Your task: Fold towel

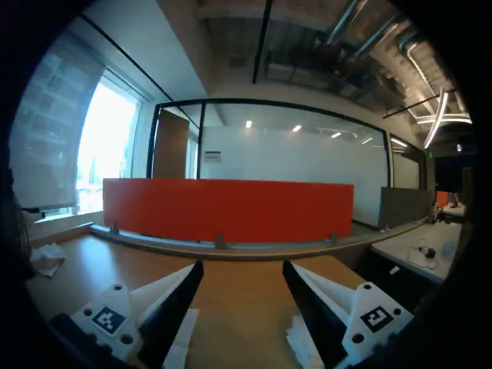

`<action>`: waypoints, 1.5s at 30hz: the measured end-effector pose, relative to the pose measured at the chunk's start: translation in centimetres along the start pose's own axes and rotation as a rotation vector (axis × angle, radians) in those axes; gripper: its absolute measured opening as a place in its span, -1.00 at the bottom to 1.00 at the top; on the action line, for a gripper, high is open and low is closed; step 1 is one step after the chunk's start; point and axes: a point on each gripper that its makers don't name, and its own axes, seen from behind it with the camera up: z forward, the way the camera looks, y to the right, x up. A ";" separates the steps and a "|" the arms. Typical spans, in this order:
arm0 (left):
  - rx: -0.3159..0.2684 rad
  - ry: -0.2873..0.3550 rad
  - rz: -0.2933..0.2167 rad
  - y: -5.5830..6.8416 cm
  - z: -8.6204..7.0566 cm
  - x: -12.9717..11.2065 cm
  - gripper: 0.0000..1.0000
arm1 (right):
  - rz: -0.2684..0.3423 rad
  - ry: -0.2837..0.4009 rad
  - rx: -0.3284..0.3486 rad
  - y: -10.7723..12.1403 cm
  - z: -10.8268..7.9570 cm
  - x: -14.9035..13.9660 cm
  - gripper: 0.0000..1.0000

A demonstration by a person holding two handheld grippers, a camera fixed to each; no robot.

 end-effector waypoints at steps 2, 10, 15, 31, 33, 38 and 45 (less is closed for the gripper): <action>-0.001 -0.002 0.008 0.0 -0.2 1.6 0.94 | 0.001 0.005 -0.002 -0.1 -0.1 2.0 1.00; -0.028 -0.038 0.026 0.7 -0.2 4.8 0.94 | -0.024 -0.002 0.002 -0.4 0.2 6.1 1.00; -0.104 -0.078 0.054 2.4 0.1 5.1 0.94 | -0.070 -0.047 0.065 -1.6 0.4 6.1 1.00; -0.394 -0.204 0.107 8.2 -0.1 3.5 0.94 | -0.184 -0.211 0.394 -8.3 0.1 4.7 1.00; -0.405 -0.220 0.120 8.4 -0.2 2.7 0.95 | -0.192 -0.223 0.408 -8.6 0.0 4.1 1.00; -0.424 -0.263 0.141 9.2 -0.6 0.1 0.95 | -0.206 -0.260 0.425 -8.9 -0.4 1.8 1.00; -0.459 -0.324 0.152 10.2 -1.6 -3.9 0.95 | -0.228 -0.320 0.456 -9.2 -1.4 -2.8 1.00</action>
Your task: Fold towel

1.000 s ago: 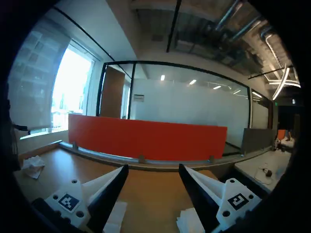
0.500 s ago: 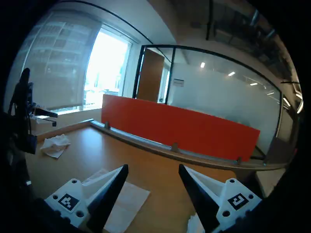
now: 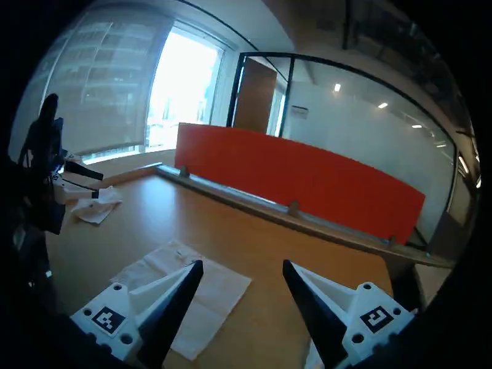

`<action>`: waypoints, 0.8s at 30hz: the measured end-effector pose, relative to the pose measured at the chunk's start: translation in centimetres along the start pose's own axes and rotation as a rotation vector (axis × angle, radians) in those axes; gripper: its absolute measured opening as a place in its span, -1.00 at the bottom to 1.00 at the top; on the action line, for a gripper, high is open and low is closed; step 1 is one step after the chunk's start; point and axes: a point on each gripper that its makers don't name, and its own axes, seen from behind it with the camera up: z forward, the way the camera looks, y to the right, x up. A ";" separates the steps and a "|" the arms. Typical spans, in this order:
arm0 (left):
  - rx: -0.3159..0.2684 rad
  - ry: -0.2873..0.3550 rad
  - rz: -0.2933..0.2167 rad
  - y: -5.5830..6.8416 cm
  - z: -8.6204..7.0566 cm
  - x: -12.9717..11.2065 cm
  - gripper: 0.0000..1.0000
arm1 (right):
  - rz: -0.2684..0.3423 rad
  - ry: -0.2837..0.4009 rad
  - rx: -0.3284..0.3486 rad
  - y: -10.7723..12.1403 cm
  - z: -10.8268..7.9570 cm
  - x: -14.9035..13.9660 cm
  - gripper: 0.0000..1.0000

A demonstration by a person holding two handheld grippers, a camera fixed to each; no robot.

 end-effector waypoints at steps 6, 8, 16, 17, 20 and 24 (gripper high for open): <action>-0.033 -0.066 0.010 1.6 0.7 -3.7 0.95 | -0.002 -0.057 0.035 -1.6 0.9 -4.3 1.00; -0.044 -0.094 0.010 2.2 1.0 -5.2 0.95 | 0.003 -0.078 0.046 -2.2 1.2 -5.8 1.00; -0.084 -0.203 0.014 4.3 2.1 -11.0 0.95 | 0.013 -0.160 0.080 -3.8 2.2 -11.3 1.00; -0.089 -0.217 0.014 4.6 2.2 -11.7 0.95 | 0.013 -0.171 0.085 -4.0 2.3 -12.0 1.00; -0.102 -0.252 0.010 5.2 2.5 -13.6 0.95 | 0.007 -0.200 0.101 -4.8 2.6 -13.8 1.00; -0.114 -0.293 0.001 5.7 2.8 -15.7 0.95 | 0.000 -0.239 0.123 -5.8 2.8 -16.0 1.00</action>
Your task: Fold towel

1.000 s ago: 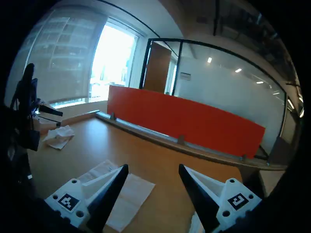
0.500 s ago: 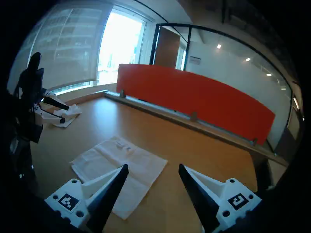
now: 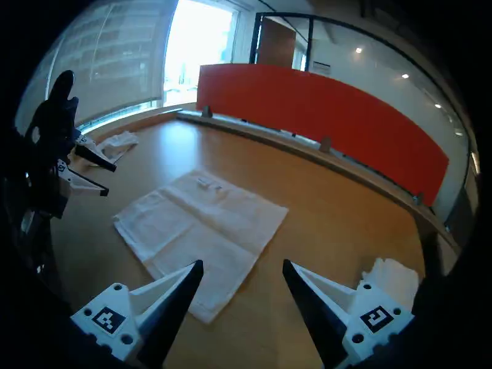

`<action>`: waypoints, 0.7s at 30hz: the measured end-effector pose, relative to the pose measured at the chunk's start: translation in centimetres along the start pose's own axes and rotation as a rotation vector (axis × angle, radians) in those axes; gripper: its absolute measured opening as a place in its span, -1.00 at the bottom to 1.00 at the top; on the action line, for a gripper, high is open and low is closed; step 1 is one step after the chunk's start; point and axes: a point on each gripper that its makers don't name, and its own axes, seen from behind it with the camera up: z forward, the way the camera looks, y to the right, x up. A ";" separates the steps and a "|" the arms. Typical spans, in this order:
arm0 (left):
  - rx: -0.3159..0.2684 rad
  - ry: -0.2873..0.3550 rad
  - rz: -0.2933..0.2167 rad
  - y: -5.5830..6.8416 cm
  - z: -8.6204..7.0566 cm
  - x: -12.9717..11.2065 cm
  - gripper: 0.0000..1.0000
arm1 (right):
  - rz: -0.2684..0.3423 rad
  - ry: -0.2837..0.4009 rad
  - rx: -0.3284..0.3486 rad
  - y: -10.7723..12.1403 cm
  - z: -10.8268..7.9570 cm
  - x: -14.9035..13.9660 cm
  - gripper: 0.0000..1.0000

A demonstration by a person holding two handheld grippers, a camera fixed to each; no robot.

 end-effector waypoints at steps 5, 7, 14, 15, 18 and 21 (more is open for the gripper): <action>-0.018 -0.069 -0.023 0.5 1.1 -3.0 0.95 | 0.000 -0.048 0.033 -1.3 0.9 -2.6 1.00; -0.023 -0.095 -0.034 0.7 1.5 -4.1 0.95 | 0.001 -0.065 0.044 -1.8 1.2 -3.6 1.00; -0.036 -0.149 -0.055 1.2 2.5 -6.4 0.95 | -0.010 -0.116 0.071 -2.8 1.9 -6.4 1.00; -0.039 -0.154 -0.057 1.3 2.7 -6.6 0.95 | -0.012 -0.121 0.073 -2.9 2.0 -6.7 1.00; -0.044 -0.171 -0.052 1.5 3.0 -7.1 0.95 | -0.017 -0.132 0.078 -3.1 2.2 -7.4 1.00; -0.047 -0.183 -0.042 1.7 3.3 -7.4 0.94 | -0.015 -0.141 0.084 -3.3 2.3 -7.9 0.99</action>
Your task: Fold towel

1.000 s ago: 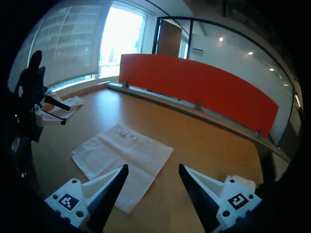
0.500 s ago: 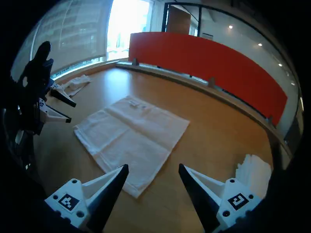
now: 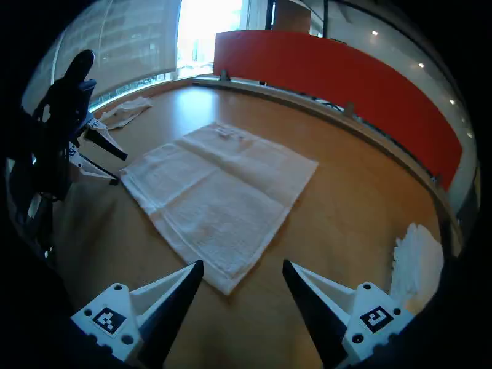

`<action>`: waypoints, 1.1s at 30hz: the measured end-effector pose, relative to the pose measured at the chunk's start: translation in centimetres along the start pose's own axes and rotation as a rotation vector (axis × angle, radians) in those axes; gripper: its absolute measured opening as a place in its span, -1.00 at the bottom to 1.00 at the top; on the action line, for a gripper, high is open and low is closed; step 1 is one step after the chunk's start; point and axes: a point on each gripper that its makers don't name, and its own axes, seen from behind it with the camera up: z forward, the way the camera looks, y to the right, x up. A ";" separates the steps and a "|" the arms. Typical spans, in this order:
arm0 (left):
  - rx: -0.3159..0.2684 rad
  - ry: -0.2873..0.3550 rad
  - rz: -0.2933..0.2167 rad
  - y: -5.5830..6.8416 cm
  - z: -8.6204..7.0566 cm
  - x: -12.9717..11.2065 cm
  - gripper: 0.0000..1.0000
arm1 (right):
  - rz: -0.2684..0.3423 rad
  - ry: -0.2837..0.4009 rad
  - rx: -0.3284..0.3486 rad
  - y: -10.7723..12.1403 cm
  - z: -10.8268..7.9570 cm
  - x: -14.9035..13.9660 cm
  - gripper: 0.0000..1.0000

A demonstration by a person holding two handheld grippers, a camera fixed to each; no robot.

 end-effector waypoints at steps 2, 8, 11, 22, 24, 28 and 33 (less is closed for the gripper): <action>-0.003 -0.009 0.003 0.1 0.2 -0.2 0.94 | 0.003 -0.007 0.003 -0.1 0.0 -0.4 0.96; -0.002 -0.020 -0.001 0.3 0.4 -0.6 0.94 | 0.005 -0.037 0.024 -0.6 0.3 -1.6 0.81; -0.001 -0.022 -0.008 0.3 0.3 -0.6 0.93 | 0.003 -0.044 0.029 -0.8 0.3 -1.9 0.73; 0.039 -0.043 0.006 -0.1 0.5 -0.8 0.54 | 0.008 -0.060 0.039 -0.9 0.6 -2.4 0.42; 0.045 -0.047 0.007 -0.1 0.5 -0.8 0.50 | 0.010 -0.062 0.043 -0.9 0.7 -2.5 0.39; 0.043 -0.052 0.002 0.0 0.4 -0.9 0.37 | 0.020 -0.066 0.054 -1.1 0.6 -2.6 0.27; 0.056 -0.059 0.002 -0.1 0.3 -1.0 0.06 | 0.014 -0.065 0.059 -1.2 0.7 -2.6 0.13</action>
